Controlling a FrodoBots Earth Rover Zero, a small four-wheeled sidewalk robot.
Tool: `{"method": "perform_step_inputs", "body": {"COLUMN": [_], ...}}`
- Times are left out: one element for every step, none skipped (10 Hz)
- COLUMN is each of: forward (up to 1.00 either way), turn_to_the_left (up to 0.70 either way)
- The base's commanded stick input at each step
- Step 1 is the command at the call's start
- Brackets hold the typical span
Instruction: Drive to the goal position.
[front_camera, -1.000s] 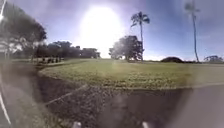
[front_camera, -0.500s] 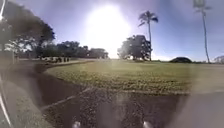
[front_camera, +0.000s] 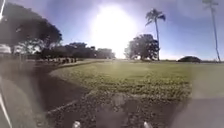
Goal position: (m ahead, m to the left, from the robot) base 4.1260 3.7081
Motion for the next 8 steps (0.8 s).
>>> {"method": "perform_step_inputs", "body": {"forward": [0.45,0.45,0.45,0.45,0.45,0.45,0.45,0.45], "turn_to_the_left": [0.27,0.27,0.27,0.27,0.27,0.27,0.27,0.27]}}
